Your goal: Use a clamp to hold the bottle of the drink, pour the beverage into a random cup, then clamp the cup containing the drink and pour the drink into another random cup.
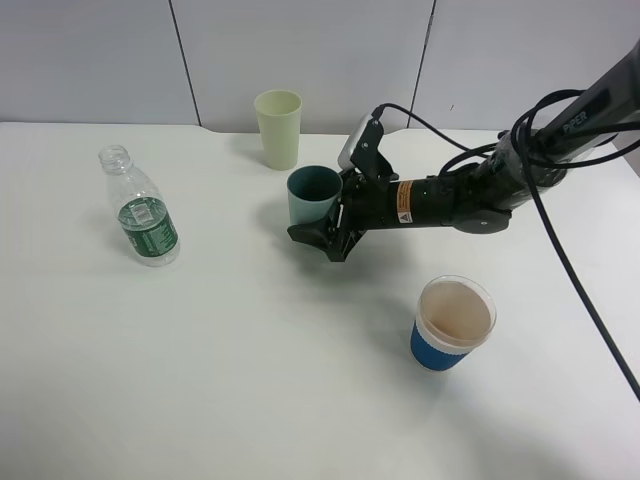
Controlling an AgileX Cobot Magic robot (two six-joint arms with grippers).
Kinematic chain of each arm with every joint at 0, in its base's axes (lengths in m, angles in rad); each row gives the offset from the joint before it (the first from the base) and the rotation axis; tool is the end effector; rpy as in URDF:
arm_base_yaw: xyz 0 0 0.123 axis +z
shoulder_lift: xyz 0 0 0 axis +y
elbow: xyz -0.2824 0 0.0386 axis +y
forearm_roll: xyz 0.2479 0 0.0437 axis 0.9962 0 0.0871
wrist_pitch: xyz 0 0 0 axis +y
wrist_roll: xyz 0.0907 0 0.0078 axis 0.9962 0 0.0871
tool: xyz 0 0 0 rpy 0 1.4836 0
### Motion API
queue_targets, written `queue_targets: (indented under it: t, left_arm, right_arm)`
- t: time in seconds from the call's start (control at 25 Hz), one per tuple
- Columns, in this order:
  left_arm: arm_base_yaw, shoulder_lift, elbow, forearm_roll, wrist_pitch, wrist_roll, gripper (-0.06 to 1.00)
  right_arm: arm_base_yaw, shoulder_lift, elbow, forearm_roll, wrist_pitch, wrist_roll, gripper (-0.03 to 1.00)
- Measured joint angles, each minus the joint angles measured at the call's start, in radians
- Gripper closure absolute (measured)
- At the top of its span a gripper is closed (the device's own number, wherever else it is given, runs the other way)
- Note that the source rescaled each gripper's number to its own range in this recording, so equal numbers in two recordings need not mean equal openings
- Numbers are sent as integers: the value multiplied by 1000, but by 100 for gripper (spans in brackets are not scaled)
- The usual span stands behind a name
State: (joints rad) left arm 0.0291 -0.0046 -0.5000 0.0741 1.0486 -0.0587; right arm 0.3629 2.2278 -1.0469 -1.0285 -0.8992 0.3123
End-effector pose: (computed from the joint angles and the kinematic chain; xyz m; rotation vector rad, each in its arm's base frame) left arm -0.0053 0.0057 0.2783 -0.0920 2.0240 0.0697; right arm 0.3489 0.1977 0.0768 -1.2105 1.6052 0.6817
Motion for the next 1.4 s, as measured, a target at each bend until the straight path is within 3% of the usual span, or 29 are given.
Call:
queue_targets:
  t: [0.16, 0.48, 1.0, 1.16, 1.24, 1.4]
  left_arm:
    - [0, 0, 0, 0, 0, 0, -6]
    - [0, 0, 0, 0, 0, 0, -6]
    - [0, 0, 0, 0, 0, 0, -6]
    - [0, 0, 0, 0, 0, 0, -6]
    - [0, 0, 0, 0, 0, 0, -6]
    - [0, 0, 0, 0, 0, 0, -6]
  right_arm:
    - [0, 0, 0, 0, -21, 14, 66]
    - [0, -68, 2, -30, -20, 182, 65]
    - [0, -319, 3, -98, 64, 322, 65]
    - [0, -396, 3, -99, 159, 358, 65]
    - [0, -445, 3, -92, 251, 365, 64]
    - [0, -556, 3, -55, 459, 368, 48]
